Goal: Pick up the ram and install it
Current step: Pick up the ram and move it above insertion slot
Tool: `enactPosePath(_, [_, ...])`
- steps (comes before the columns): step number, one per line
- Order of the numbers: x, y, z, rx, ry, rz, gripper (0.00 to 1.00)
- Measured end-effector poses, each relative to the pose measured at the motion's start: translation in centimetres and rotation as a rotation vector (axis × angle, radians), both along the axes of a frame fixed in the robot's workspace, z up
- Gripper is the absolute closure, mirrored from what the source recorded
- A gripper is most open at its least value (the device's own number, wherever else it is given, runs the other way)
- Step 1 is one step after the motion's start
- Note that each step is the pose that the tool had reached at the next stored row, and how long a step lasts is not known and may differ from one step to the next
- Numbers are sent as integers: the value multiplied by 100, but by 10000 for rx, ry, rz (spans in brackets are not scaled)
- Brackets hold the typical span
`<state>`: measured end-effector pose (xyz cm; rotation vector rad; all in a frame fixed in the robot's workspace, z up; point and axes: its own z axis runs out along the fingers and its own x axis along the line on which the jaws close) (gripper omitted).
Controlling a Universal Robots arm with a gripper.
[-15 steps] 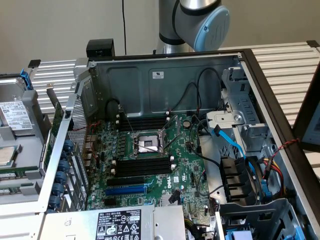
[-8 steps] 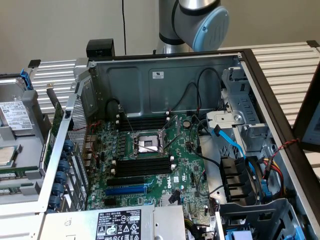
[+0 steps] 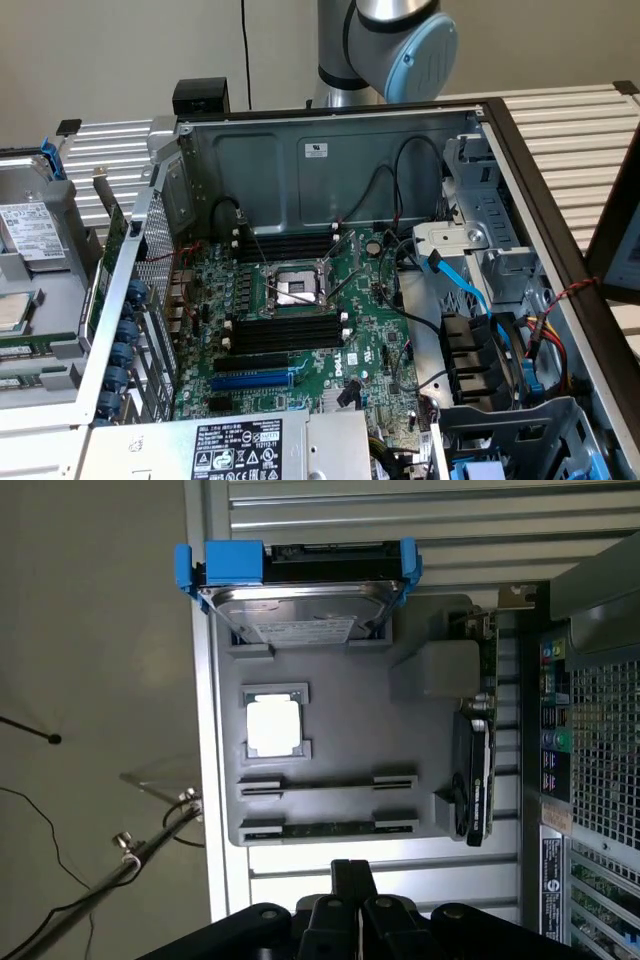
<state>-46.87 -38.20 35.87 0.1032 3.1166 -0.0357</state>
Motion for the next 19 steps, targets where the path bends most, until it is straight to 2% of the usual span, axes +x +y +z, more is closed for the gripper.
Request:
enactPosePath(7, [-1,0,0,1,0,73,90])
enactPosePath(19, [-1,1,-1,0,0,2242,90])
